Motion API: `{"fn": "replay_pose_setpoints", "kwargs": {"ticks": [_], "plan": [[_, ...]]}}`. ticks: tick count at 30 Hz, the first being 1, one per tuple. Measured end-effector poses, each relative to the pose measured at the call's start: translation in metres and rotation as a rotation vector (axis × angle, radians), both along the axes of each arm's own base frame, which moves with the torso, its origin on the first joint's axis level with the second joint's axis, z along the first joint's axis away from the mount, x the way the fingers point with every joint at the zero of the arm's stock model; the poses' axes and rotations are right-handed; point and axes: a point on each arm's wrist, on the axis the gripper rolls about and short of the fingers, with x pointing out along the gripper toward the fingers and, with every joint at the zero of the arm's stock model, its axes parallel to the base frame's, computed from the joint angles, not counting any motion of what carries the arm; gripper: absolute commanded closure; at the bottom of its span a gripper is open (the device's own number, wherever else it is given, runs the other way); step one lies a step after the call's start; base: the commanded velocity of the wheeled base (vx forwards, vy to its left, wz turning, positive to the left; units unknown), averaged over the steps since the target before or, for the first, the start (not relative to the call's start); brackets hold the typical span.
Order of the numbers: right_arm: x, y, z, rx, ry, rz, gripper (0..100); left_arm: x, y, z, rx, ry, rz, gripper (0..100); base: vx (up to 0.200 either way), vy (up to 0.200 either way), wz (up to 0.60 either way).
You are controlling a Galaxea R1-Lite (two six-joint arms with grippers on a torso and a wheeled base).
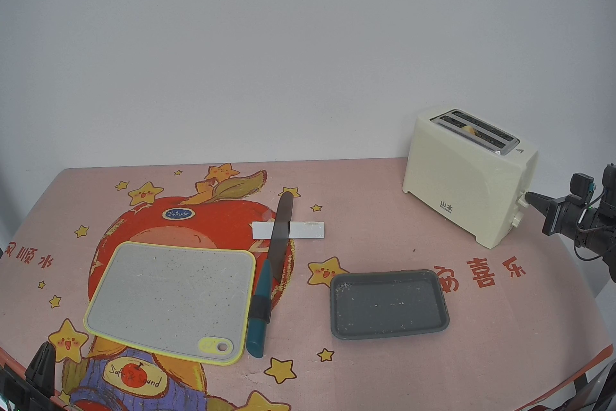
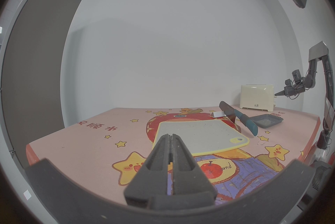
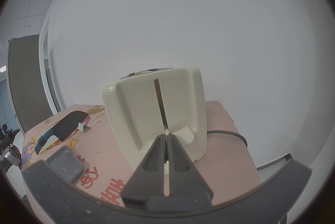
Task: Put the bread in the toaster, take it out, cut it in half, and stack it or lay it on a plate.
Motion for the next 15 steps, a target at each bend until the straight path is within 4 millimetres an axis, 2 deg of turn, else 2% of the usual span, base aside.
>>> {"fn": "replay_pose_setpoints", "kwargs": {"ticks": [15], "plan": [[0.0035,-0.0003,0.0077,-0.005,-0.072,-0.002,100,0.0,0.0,0.0,0.0,0.0,0.0,100,0.0,0.0,0.0]]}}
